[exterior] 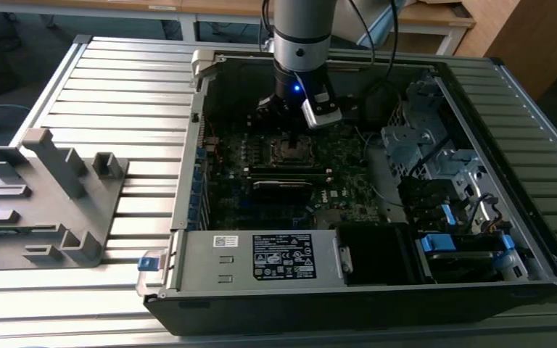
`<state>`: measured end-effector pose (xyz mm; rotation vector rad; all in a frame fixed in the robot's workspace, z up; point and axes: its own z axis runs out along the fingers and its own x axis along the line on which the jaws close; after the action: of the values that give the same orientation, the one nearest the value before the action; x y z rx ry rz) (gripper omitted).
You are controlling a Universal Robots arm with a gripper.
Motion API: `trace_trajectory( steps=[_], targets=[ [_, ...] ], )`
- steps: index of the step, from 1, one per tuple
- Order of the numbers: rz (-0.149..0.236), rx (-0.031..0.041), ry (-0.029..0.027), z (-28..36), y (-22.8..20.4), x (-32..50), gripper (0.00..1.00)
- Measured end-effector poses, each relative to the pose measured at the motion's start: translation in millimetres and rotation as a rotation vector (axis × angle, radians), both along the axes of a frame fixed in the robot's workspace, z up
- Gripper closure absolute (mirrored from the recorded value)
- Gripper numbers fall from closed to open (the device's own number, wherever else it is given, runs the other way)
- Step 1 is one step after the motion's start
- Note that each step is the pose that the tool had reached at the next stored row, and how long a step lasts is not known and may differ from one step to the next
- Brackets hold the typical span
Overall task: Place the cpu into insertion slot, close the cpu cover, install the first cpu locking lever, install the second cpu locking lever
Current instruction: 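Install the first cpu locking lever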
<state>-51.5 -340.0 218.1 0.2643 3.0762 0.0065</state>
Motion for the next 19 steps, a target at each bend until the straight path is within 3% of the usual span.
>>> trace_trajectory(
  steps=[10, 14, 19],
  targets=[
    [0.02, -0.0001, 0.0001, -0.4, 1.2, 1.5, 0.89],
    [0.02, -0.0001, 0.0001, -0.5, 4.9, 1.5, 0.89],
    [-0.001, -0.0001, 0.0001, -0.9, 4.7, 1.5, 0.89]
  ],
)
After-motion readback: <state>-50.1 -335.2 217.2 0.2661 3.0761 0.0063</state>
